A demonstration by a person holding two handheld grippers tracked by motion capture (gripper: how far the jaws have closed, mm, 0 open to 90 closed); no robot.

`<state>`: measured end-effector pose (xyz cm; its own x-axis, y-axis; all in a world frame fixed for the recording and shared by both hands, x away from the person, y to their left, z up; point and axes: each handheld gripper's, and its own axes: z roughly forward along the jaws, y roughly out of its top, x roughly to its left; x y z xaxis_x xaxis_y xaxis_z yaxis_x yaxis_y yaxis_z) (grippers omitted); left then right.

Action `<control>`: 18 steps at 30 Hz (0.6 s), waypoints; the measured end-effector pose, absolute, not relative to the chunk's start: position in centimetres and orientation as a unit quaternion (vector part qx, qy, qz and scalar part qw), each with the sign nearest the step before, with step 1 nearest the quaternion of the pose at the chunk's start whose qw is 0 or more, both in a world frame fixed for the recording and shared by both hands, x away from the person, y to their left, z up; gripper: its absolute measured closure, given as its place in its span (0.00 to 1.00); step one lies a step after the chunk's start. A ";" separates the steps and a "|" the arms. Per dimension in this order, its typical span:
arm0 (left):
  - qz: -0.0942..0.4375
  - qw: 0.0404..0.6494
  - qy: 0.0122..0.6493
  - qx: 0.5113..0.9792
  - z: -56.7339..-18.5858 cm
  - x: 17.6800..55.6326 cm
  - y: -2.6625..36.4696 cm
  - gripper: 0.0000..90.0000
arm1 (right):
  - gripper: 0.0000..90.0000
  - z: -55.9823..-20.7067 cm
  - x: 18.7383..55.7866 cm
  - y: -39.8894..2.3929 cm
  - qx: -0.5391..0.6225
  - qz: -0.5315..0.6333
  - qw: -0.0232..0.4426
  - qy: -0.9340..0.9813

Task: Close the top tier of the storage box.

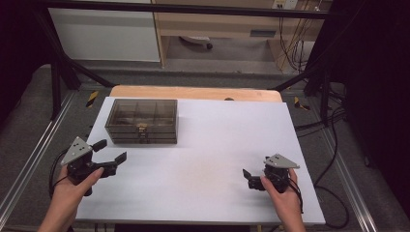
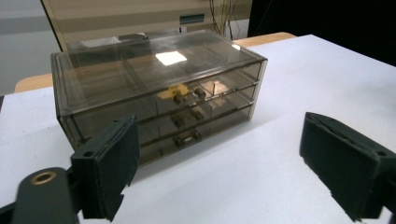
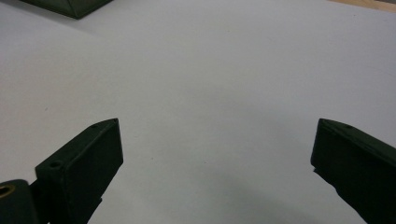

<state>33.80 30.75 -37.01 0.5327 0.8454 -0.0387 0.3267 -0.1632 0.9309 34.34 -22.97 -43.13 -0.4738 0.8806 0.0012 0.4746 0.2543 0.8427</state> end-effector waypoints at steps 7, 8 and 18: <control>0.256 0.502 0.419 0.712 -37.8 33.7 31.7 0.11 | 0.04 -42.9 34.1 -23.7 0.441 0.411 0.256 0.756; 0.259 0.500 0.420 0.711 -37.9 33.6 31.8 0.11 | 0.04 -42.8 34.1 -23.8 0.438 0.409 0.260 0.758; 0.250 0.495 0.430 0.712 -39.3 33.4 32.2 0.11 | 0.04 -43.0 34.0 -24.6 0.431 0.412 0.265 0.758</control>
<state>33.40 32.25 -39.33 0.5048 0.8604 -0.0695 0.3654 -0.1400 0.9203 33.99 -24.57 -42.97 -0.4879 0.8717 -0.0463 0.4341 0.2883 0.8535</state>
